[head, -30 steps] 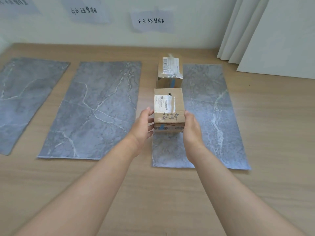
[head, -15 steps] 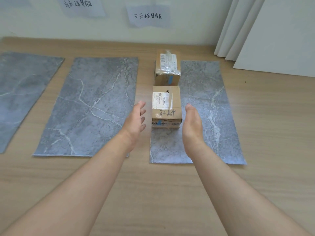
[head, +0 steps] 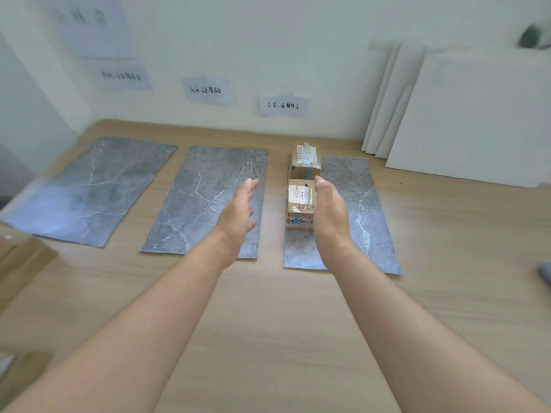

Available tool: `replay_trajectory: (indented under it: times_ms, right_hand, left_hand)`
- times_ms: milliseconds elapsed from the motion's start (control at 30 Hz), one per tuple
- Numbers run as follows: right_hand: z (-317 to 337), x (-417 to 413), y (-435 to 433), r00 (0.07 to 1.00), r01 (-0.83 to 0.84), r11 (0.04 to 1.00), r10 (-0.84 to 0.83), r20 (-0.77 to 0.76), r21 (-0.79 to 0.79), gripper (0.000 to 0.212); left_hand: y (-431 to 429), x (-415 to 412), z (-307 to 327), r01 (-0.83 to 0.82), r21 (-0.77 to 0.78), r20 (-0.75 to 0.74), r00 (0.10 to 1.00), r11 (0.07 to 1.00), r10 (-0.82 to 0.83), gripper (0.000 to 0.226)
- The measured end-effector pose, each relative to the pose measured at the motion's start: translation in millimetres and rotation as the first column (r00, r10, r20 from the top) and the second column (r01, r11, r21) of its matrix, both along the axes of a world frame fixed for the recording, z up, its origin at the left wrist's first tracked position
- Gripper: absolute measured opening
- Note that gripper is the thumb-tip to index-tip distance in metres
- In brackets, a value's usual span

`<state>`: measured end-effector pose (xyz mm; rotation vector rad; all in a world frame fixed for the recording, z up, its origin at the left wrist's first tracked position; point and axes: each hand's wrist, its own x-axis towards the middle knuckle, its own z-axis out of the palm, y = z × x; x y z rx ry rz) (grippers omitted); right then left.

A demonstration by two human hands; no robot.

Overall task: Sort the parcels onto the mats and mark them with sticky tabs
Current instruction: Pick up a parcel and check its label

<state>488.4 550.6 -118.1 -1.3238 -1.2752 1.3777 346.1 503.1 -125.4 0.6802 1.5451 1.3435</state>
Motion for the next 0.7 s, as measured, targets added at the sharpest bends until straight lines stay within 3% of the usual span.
replay_trajectory:
  times_ms: [67, 200, 300, 467, 700]
  right_hand:
    - [19, -8, -34, 1.000, -0.006, 1.000, 0.007, -0.003, 0.031, 0.046]
    - [53, -33, -117, 1.000, -0.005, 0.997, 0.003, 0.020, 0.083, 0.053]
    - [80, -56, -183, 1.000, -0.023, 0.993, 0.022, 0.009, 0.118, 0.036]
    - [122, -92, -269, 1.000, 0.000, 0.987, 0.003, -0.020, 0.163, 0.036]
    - [128, -137, -341, 0.990, -0.123, 0.982, 0.132, -0.058, 0.142, 0.037]
  left_hand:
    - [-37, -10, 18, 0.010, 0.028, -0.010, 1.000, 1.000, -0.009, 0.051]
    - [-120, -37, 50, 0.036, 0.056, -0.037, 0.999, 0.998, -0.034, 0.050]
    - [-186, -61, 78, 0.050, 0.081, -0.048, 0.998, 0.995, -0.046, 0.050]
    - [-276, -91, 115, 0.047, 0.111, -0.071, 0.997, 0.993, -0.039, 0.049]
    - [-359, -127, 120, -0.042, 0.119, -0.082, 0.995, 0.992, 0.052, 0.052]
